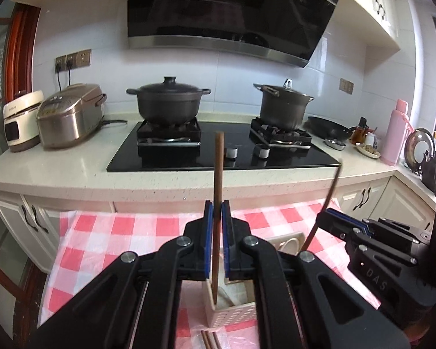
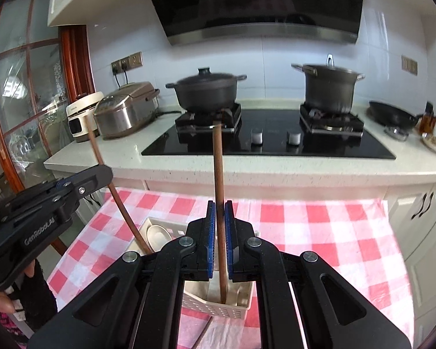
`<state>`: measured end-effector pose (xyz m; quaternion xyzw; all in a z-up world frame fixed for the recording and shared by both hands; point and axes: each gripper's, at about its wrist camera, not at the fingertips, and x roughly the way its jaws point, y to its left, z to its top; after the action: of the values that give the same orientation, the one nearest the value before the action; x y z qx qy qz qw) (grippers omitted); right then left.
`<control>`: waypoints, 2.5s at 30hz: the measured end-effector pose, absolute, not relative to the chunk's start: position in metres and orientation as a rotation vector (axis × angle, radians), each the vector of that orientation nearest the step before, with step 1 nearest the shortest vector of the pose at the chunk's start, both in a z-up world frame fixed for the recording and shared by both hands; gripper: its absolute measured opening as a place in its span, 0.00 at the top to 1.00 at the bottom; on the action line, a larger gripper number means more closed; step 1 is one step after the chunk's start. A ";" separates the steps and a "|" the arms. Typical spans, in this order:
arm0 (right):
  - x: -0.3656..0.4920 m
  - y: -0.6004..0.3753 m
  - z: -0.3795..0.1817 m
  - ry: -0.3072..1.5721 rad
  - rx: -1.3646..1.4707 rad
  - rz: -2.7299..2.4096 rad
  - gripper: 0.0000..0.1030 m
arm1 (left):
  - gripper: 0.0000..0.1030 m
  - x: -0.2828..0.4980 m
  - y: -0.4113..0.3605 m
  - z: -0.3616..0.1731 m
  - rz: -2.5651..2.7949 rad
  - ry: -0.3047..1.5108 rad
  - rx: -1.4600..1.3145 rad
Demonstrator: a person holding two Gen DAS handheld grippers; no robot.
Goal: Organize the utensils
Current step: 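Lower the chopsticks into the basket and open both tools, then move both open tools back down toward the wooden chopsticks on the cloth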
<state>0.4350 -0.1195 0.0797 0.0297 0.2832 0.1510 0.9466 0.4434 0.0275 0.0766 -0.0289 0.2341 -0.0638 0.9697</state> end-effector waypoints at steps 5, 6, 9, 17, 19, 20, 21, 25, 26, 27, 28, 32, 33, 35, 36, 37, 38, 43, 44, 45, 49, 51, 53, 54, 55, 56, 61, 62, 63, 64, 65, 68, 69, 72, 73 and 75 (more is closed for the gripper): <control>0.439 -0.123 0.077 0.579 0.076 0.293 0.64 | 0.77 0.441 0.037 0.073 -0.099 0.466 -0.061; 0.438 -0.124 0.077 0.576 0.081 0.294 0.62 | 0.75 0.439 0.039 0.074 -0.092 0.459 -0.059; 0.433 -0.129 0.077 0.571 0.079 0.275 0.62 | 0.68 0.432 0.045 0.079 -0.072 0.440 -0.065; 0.416 -0.146 0.072 0.578 0.094 0.247 0.62 | 0.43 0.405 0.058 0.074 -0.021 0.422 -0.085; 0.411 -0.151 0.071 0.580 0.101 0.240 0.62 | 0.39 0.399 0.059 0.070 -0.014 0.424 -0.086; 0.407 -0.154 0.070 0.581 0.107 0.237 0.62 | 0.36 0.396 0.059 0.069 -0.009 0.424 -0.088; 0.403 -0.157 0.068 0.582 0.111 0.233 0.62 | 0.32 0.392 0.060 0.066 -0.002 0.423 -0.091; 0.390 -0.166 0.057 0.598 0.127 0.218 0.62 | 0.17 0.376 0.064 0.054 0.043 0.415 -0.090; 0.387 -0.167 0.054 0.603 0.130 0.215 0.62 | 0.13 0.371 0.065 0.049 0.059 0.415 -0.090; 0.384 -0.169 0.051 0.607 0.132 0.212 0.62 | 0.09 0.368 0.067 0.046 0.068 0.416 -0.091; 0.379 -0.171 0.046 0.614 0.136 0.207 0.62 | 0.08 0.363 0.068 0.040 0.082 0.419 -0.092; 0.367 -0.177 0.027 0.646 0.153 0.192 0.61 | 0.05 0.349 0.069 0.017 0.115 0.449 -0.065; 0.364 -0.177 0.022 0.653 0.152 0.185 0.61 | 0.05 0.348 0.068 0.013 0.119 0.459 -0.059; 0.357 -0.180 0.008 0.669 0.146 0.162 0.61 | 0.05 0.342 0.068 0.001 0.127 0.479 -0.050; 0.355 -0.182 0.000 0.683 0.148 0.151 0.61 | 0.05 0.339 0.067 -0.007 0.131 0.492 -0.044; 0.354 -0.183 -0.006 0.696 0.152 0.146 0.61 | 0.05 0.337 0.067 -0.013 0.134 0.503 -0.040; 0.353 -0.185 -0.014 0.715 0.158 0.139 0.61 | 0.05 0.335 0.067 -0.018 0.136 0.514 -0.037; 0.342 -0.189 -0.048 0.787 0.165 0.111 0.61 | 0.05 0.321 0.068 -0.045 0.153 0.554 -0.033; 0.339 -0.190 -0.055 0.804 0.164 0.104 0.61 | 0.05 0.320 0.068 -0.049 0.156 0.558 -0.029; 0.338 -0.189 -0.059 0.814 0.163 0.101 0.61 | 0.05 0.317 0.067 -0.054 0.156 0.564 -0.023; 0.327 -0.186 -0.074 0.844 0.162 0.095 0.61 | 0.05 0.310 0.063 -0.067 0.158 0.578 -0.008; 0.324 -0.182 -0.078 0.855 0.163 0.101 0.61 | 0.05 0.306 0.060 -0.073 0.156 0.586 -0.002; 0.320 -0.178 -0.081 0.863 0.161 0.104 0.62 | 0.05 0.303 0.059 -0.078 0.156 0.595 0.007; 0.319 -0.175 -0.083 0.868 0.159 0.105 0.62 | 0.05 0.302 0.058 -0.080 0.159 0.599 0.009; 0.318 -0.173 -0.084 0.875 0.158 0.107 0.63 | 0.05 0.301 0.058 -0.082 0.160 0.604 0.008; 0.318 -0.172 -0.085 0.880 0.158 0.108 0.63 | 0.05 0.300 0.059 -0.083 0.159 0.608 0.005; 0.318 -0.163 -0.093 0.916 0.146 0.108 0.64 | 0.05 0.294 0.062 -0.086 0.157 0.612 -0.005; 0.319 -0.161 -0.094 0.918 0.140 0.106 0.64 | 0.05 0.294 0.063 -0.086 0.157 0.611 -0.004; 0.319 -0.160 -0.095 0.922 0.133 0.101 0.65 | 0.05 0.293 0.064 -0.086 0.158 0.609 -0.004; 0.320 -0.159 -0.095 0.924 0.130 0.096 0.65 | 0.05 0.293 0.064 -0.086 0.157 0.608 -0.004; 0.320 -0.159 -0.095 0.923 0.126 0.090 0.66 | 0.05 0.293 0.064 -0.086 0.157 0.609 -0.005; 0.321 -0.158 -0.095 0.927 0.102 0.061 0.69 | 0.05 0.292 0.065 -0.087 0.151 0.611 -0.007; 0.320 -0.158 -0.095 0.929 0.089 0.045 0.71 | 0.05 0.291 0.065 -0.087 0.148 0.612 -0.008; 0.321 -0.158 -0.095 0.938 0.059 0.008 0.79 | 0.05 0.291 0.067 -0.090 0.142 0.618 -0.015; 0.322 -0.159 -0.096 0.941 0.060 0.009 0.79 | 0.05 0.290 0.067 -0.091 0.140 0.620 -0.017; 0.325 -0.160 -0.095 0.945 0.058 0.006 0.79 | 0.05 0.290 0.068 -0.093 0.136 0.623 -0.023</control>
<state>0.3249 -0.1596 -0.0955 0.0279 0.4550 0.0030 0.8900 0.2903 0.0684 -0.0926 -0.0111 0.3064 0.0666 0.9495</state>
